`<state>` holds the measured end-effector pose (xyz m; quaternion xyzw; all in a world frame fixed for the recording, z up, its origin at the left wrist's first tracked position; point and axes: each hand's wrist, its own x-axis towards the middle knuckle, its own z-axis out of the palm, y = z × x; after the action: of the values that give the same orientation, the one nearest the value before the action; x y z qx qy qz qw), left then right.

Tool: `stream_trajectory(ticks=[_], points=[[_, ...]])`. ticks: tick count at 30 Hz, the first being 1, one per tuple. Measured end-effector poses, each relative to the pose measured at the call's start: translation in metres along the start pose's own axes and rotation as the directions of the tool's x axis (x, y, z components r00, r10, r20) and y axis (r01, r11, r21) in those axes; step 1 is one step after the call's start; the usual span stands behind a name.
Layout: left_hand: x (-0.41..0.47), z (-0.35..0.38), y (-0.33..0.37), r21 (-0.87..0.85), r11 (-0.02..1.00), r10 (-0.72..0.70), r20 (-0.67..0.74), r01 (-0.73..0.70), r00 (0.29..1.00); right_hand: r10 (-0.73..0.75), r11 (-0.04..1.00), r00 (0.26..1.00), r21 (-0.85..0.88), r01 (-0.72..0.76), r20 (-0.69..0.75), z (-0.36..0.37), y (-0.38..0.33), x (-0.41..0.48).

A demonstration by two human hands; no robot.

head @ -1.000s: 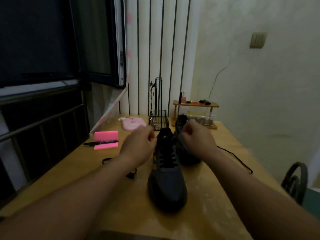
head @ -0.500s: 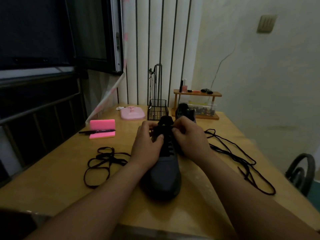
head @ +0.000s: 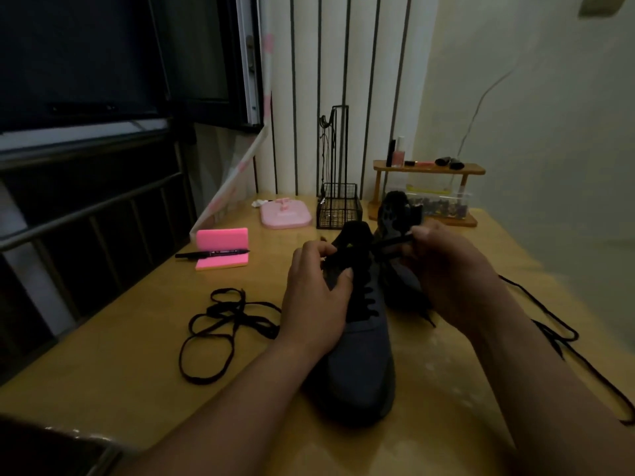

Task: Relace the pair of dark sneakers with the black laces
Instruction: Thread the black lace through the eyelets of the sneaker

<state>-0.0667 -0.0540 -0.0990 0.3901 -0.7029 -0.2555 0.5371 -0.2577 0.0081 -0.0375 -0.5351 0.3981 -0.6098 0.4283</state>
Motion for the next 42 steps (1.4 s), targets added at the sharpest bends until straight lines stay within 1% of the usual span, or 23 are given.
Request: stream_trajectory(ticks=[3, 7, 9, 11, 12, 14, 16, 17, 19, 21, 23, 24, 26, 28, 29, 30, 31, 32, 33, 35, 38, 40, 42], points=[[-0.003, -0.001, 0.002, -0.015, 1.000, -0.012, -0.001, 0.012, 1.000, 0.022, 0.990, 0.999, 0.139, -0.028, 0.045, -0.002, 0.005, -0.001], [-0.005, -0.001, 0.005, 0.027, 0.999, 0.020, -0.012, -0.020, 1.000, 0.029, 0.960, 0.999, 0.278, -0.019, -0.032, -0.003, 0.000, -0.001], [-0.003, -0.002, 0.006, 0.036, 0.999, 0.003, -0.005, -0.003, 1.000, 0.048, 0.999, 0.998, 0.025, -0.047, -0.048, -0.003, 0.000, -0.004], [-0.001, -0.002, 0.007, 0.038, 0.999, -0.023, 0.004, 0.022, 1.000, 0.087, 0.928, 0.996, -0.361, -0.094, -0.035, -0.004, 0.004, -0.007], [0.000, -0.002, 0.008, 0.039, 0.999, -0.032, 0.007, 0.032, 0.999, 0.095, 0.919, 0.995, -0.383, -0.091, -0.008, -0.003, 0.004, -0.009], [0.001, -0.003, 0.009, 0.043, 0.998, -0.047, 0.013, 0.046, 0.999, 0.056, 0.998, 0.998, -0.038, -0.056, 0.010, -0.006, -0.002, -0.012], [0.001, -0.004, 0.009, 0.048, 0.997, -0.059, 0.023, 0.058, 0.998, 0.029, 0.905, 0.999, 0.426, -0.017, -0.022, -0.016, -0.008, -0.011], [0.001, -0.004, 0.009, 0.053, 0.997, -0.065, 0.027, 0.063, 0.998, 0.052, 0.882, 0.998, 0.470, -0.026, -0.043, -0.019, -0.009, -0.010], [0.002, -0.003, 0.010, 0.075, 0.994, -0.076, 0.031, 0.074, 0.997, 0.110, 0.988, 0.990, 0.122, -0.099, -0.085, -0.020, -0.005, -0.010], [0.002, -0.003, 0.011, 0.097, 0.993, -0.075, 0.028, 0.072, 0.997, 0.113, 0.907, 0.989, -0.396, -0.141, -0.093, -0.012, 0.002, -0.012], [0.002, -0.003, 0.013, 0.108, 0.992, -0.071, 0.025, 0.067, 0.997, 0.095, 0.836, 0.994, -0.538, -0.106, -0.049, -0.005, 0.004, -0.011], [0.001, -0.003, 0.013, 0.111, 0.992, -0.070, 0.024, 0.067, 0.997, 0.077, 0.885, 0.997, -0.459, -0.075, -0.014, -0.003, 0.003, -0.011], [0.000, -0.002, 0.014, 0.125, 0.990, -0.073, 0.014, 0.071, 0.997, 0.022, 0.999, 1.000, -0.042, -0.022, -0.006, -0.004, -0.002, -0.010], [-0.001, -0.001, 0.015, 0.130, 0.988, -0.086, 0.003, 0.085, 0.996, -0.005, 0.916, 0.996, 0.399, 0.040, -0.089, -0.011, -0.005, -0.007], [-0.001, -0.001, 0.016, 0.123, 0.988, -0.089, 0.000, 0.089, 0.996, 0.023, 0.895, 0.990, 0.443, 0.043, -0.142, -0.013, -0.003, -0.005], [0.000, -0.002, 0.016, 0.113, 0.990, -0.084, -0.005, 0.084, 0.996, 0.066, 0.942, 0.978, 0.334, 0.004, -0.200, -0.016, 0.002, -0.002], [0.001, -0.003, 0.016, 0.102, 0.992, -0.070, -0.006, 0.070, 0.998, 0.094, 0.994, 0.957, 0.079, -0.075, -0.273, -0.017, 0.009, 0.001], [0.004, -0.005, 0.017, 0.096, 0.994, -0.050, 0.001, 0.050, 0.999, 0.082, 0.955, 0.931, -0.238, -0.175, -0.355, -0.017, 0.015, 0.004], [0.007, -0.006, 0.017, 0.105, 0.994, -0.024, 0.016, 0.022, 1.000, 0.031, 0.823, 0.911, -0.506, -0.257, -0.412, -0.017, 0.020, 0.006], [0.016, -0.011, 0.019, 0.175, 0.983, 0.041, 0.063, -0.051, 0.997, -0.164, 0.564, 0.897, -0.785, -0.255, -0.410, -0.014, 0.028, 0.007], [0.028, -0.019, 0.025, 0.241, 0.962, 0.091, 0.155, -0.127, 0.984, -0.452, 0.489, 0.806, -0.862, -0.135, -0.382, -0.008, 0.023, 0.004], [0.035, -0.024, 0.029, 0.234, 0.965, 0.063, 0.226, -0.117, 0.972, -0.477, 0.591, 0.779, -0.805, -0.057, -0.406, -0.003, 0.017, 0.000], [0.040, -0.028, 0.031, 0.240, 0.962, 0.061, 0.290, -0.134, 0.955, -0.427, 0.714, 0.821, -0.699, 0.049, -0.379, 0.004, 0.013, -0.005]])
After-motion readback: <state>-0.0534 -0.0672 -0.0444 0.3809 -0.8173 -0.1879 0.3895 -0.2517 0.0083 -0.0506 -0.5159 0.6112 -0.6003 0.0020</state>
